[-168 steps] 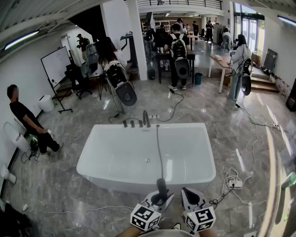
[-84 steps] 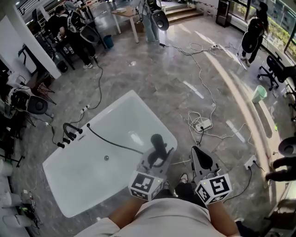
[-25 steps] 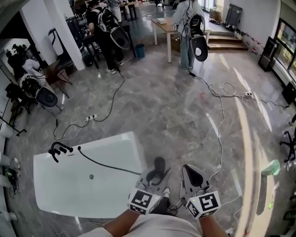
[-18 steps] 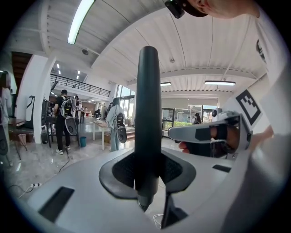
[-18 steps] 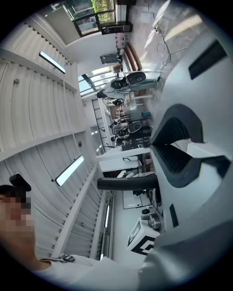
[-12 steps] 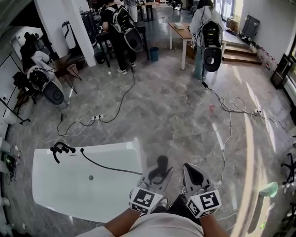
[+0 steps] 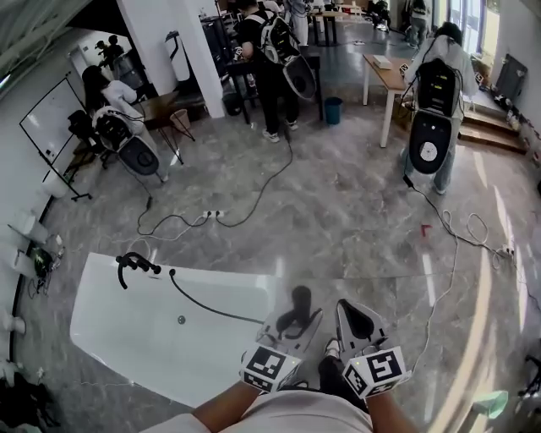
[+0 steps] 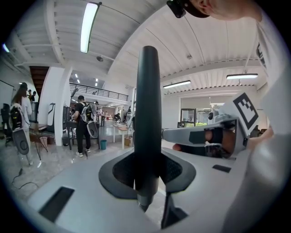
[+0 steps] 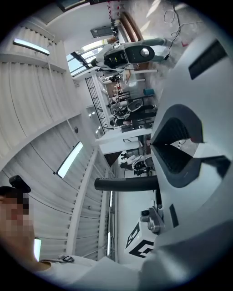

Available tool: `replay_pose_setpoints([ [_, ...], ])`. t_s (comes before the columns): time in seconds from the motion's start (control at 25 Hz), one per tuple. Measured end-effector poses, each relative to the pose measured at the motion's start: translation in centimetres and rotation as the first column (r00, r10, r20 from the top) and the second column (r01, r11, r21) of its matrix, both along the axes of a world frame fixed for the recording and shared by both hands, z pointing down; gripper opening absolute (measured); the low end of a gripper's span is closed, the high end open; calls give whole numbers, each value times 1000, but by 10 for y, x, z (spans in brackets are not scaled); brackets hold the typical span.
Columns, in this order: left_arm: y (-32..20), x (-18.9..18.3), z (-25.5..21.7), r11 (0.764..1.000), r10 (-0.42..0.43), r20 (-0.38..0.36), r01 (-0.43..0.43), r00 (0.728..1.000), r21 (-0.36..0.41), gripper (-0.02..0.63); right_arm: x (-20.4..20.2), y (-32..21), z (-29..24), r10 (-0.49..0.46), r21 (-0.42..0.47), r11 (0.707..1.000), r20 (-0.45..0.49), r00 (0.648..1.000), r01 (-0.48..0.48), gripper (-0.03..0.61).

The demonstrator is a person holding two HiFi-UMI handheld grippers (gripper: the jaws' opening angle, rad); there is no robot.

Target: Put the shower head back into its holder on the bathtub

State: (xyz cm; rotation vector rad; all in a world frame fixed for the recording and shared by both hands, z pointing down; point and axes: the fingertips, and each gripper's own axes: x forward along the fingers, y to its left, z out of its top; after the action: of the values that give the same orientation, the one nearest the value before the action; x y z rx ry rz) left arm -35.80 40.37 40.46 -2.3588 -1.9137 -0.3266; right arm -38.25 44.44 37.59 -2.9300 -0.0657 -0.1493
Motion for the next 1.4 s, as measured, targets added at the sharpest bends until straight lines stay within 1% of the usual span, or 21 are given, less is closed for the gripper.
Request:
replay_pose_setpoints([
  [0.2,28,33,-4,995,-95,-1,95,995,10,104,36,31,-4,-92,16,996,-15,996,92,14],
  [0.4,56,60,-11,984,-178,-1,178,984,14,104,63,63,-9,-166,18,986,-23,986,166,14],
  [0.68,76,92,-5,966,-256,-2,256,967,22,104,95,86,-5,-234,26,972,-33,972,235,14],
  [0.92,86,127,-4,953,-301,5,301,953,15,104,133,94,-3,-285,25,958,-31,958,286,14],
  [1.16,94,187,6,943,-333,14,333,943,3,104,194,99,5,-327,11,945,-7,945,327,14],
  [1.4,106,273,5,936,-351,10,352,936,-16,104,283,109,1,-362,-16,932,1,932,362,14],
])
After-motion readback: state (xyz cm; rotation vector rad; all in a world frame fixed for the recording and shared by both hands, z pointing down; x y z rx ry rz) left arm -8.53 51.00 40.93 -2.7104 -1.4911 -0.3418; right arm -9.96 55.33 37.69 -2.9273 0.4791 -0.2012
